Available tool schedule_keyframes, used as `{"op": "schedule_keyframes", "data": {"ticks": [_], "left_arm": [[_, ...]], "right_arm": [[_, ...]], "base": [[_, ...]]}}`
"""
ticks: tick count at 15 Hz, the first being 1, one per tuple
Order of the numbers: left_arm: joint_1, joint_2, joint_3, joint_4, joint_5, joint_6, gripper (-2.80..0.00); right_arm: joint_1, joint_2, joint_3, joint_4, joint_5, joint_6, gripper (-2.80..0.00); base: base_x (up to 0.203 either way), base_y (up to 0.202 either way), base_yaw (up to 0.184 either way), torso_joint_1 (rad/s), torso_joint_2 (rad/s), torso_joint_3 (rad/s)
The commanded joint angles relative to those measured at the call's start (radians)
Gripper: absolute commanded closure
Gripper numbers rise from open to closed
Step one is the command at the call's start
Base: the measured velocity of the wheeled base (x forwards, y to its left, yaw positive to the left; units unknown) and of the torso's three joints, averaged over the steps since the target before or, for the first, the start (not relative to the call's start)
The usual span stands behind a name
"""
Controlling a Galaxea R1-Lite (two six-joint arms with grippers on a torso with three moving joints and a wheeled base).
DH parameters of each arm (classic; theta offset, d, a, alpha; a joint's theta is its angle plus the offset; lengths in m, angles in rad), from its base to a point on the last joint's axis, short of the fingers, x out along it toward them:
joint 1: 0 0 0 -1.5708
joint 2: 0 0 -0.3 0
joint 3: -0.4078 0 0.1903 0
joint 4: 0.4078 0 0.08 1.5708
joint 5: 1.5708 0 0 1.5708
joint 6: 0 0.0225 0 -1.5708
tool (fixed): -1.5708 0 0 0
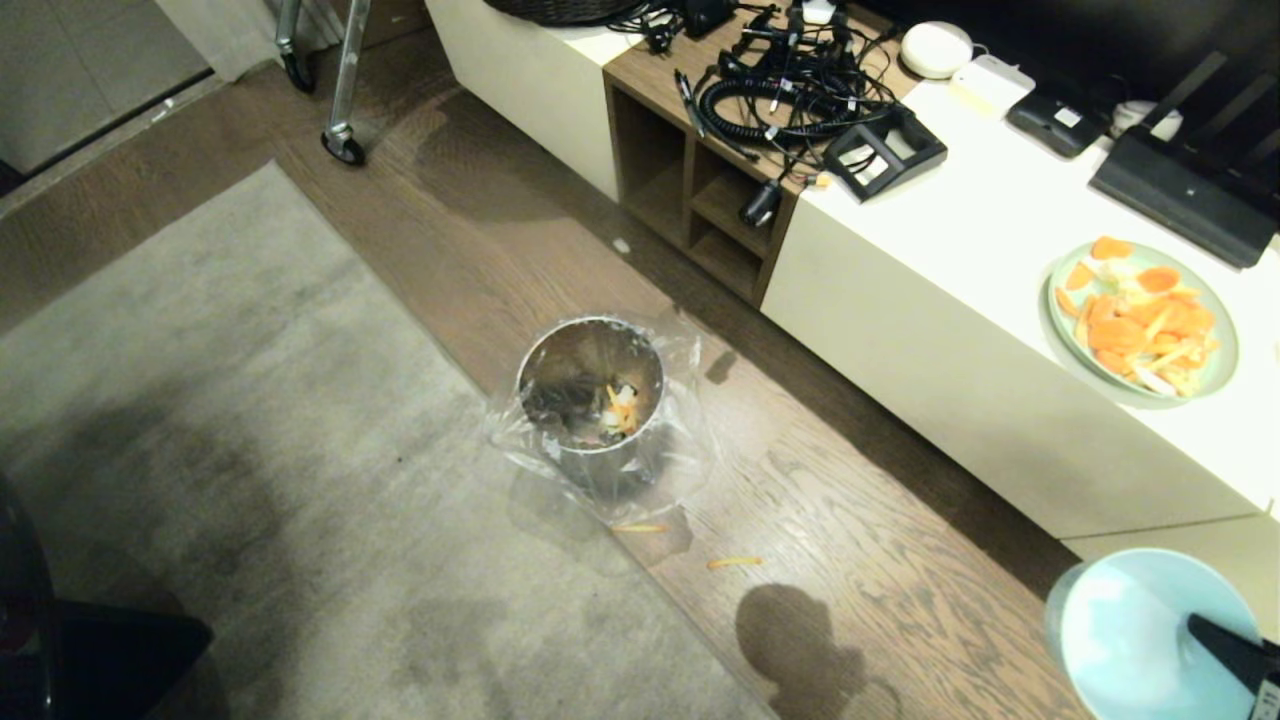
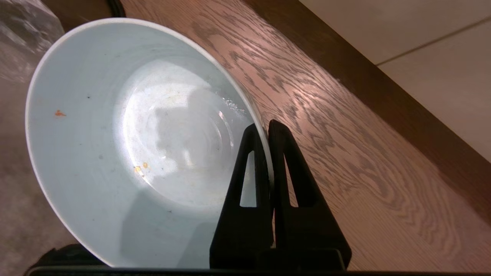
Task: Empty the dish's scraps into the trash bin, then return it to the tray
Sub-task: Put the bowl back to the table
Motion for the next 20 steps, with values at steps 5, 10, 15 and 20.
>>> {"op": "schedule_keyframes", "data": {"ticks": [5,10,15,20], "left_arm": [[0.000,0.000,0.000,0.000,0.000,0.000,0.00],[0.000,0.000,0.000,0.000,0.000,0.000,0.00],[0.000,0.000,0.000,0.000,0.000,0.000,0.00],[0.000,0.000,0.000,0.000,0.000,0.000,0.00]], "right_arm": [[-0.090,-0.374,0.000,0.281,0.000,-0.084,0.00],[-0.139,-0.608,-0.006,0.461,-0.020,-0.137,0.00],[-0.131,-0.610,0.000,0.488,-0.163,-0.157,0.00],[-0.075,-0.610,0.000,0.488,-0.164,-0.163,0.00]], "base": [[0.000,0.000,0.000,0.000,0.00,0.000],[0.000,0.000,0.000,0.000,0.00,0.000],[0.000,0.000,0.000,0.000,0.00,0.000],[0.000,0.000,0.000,0.000,0.00,0.000]]}}
